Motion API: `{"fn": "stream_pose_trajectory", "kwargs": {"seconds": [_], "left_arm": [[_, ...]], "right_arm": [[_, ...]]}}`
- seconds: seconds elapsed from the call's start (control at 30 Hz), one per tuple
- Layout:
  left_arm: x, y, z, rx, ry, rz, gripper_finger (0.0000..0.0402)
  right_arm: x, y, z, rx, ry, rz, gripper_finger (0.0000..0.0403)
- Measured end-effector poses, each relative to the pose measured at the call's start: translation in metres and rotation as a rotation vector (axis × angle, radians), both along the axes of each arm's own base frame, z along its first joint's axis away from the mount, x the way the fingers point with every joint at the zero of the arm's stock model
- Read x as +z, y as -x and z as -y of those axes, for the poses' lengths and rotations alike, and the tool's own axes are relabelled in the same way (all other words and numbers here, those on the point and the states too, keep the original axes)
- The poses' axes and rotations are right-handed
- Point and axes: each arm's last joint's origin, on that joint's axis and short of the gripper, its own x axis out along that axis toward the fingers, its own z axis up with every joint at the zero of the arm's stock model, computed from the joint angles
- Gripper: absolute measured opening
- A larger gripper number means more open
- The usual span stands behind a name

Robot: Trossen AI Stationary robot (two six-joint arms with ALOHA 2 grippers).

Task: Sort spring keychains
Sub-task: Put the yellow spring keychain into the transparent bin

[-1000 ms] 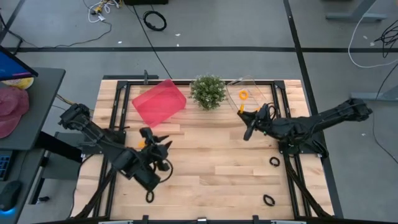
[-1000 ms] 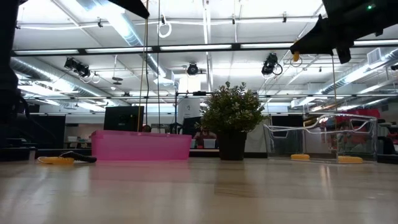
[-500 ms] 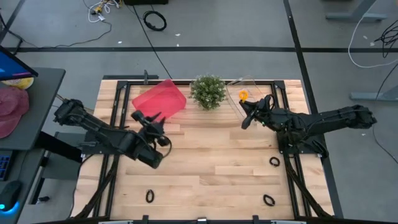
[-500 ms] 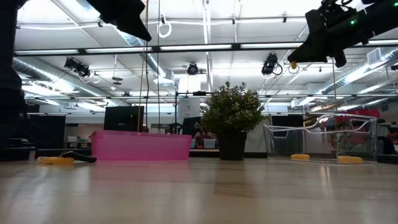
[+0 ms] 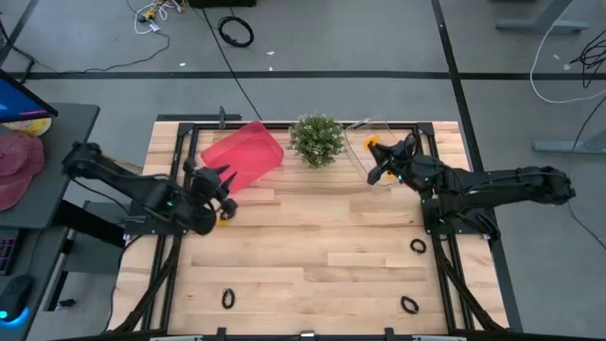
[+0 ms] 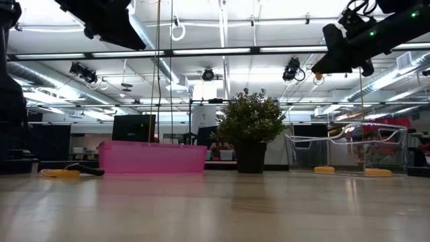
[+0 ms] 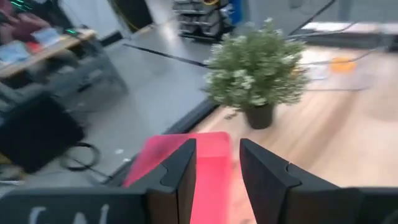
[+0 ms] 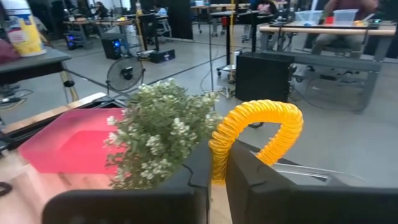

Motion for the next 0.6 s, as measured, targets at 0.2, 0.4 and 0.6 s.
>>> {"fn": "stream_pose_trajectory", "kwargs": {"seconds": [0.2, 0.4, 0.6], "left_arm": [[0.002, -0.0037, 0.0039, -0.139, 0.076, -0.01, 0.0126], [0.0008, -0.0037, 0.0045, -0.165, 0.097, -0.031, 0.0126], [0.0005, -0.0039, 0.0048, -0.174, 0.104, -0.036, 0.0126]], "right_arm": [[-0.0008, 0.0012, 0.0048, -0.031, -0.015, 0.007, 0.0048], [-0.0053, 0.0035, 0.0074, -0.085, -0.046, -0.009, 0.0095], [-0.0054, 0.0038, 0.0085, -0.092, -0.046, -0.011, 0.016]]}}
